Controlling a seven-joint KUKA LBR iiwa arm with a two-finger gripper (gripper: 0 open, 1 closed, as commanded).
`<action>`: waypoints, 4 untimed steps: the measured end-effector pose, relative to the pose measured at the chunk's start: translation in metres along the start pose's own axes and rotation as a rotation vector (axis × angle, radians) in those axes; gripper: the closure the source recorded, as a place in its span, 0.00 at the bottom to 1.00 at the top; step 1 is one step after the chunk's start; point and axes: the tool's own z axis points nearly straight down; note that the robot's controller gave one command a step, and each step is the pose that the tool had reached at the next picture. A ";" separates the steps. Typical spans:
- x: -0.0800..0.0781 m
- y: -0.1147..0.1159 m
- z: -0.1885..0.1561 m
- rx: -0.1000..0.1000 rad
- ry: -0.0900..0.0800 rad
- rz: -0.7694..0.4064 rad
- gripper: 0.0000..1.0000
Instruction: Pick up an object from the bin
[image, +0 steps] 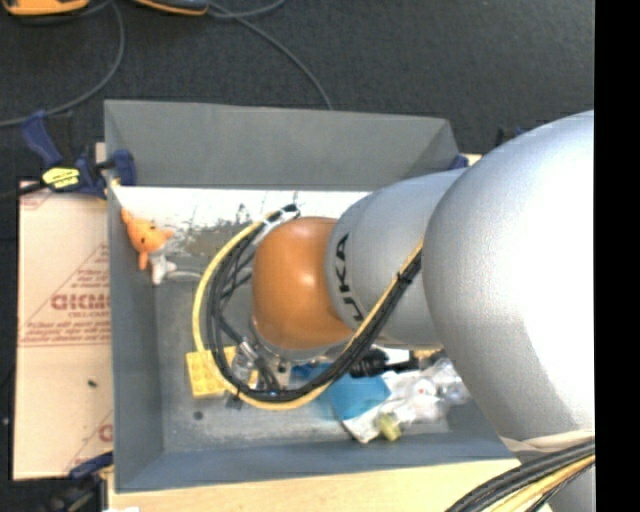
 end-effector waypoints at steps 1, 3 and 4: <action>-0.015 -0.007 -0.021 -0.002 -0.003 0.008 1.00; -0.046 -0.008 -0.050 -0.004 -0.011 -0.186 1.00; -0.054 -0.022 0.008 -0.001 -0.002 -0.113 1.00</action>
Offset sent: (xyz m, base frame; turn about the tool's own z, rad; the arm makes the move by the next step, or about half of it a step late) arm 0.0184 -0.0132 0.2063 0.0541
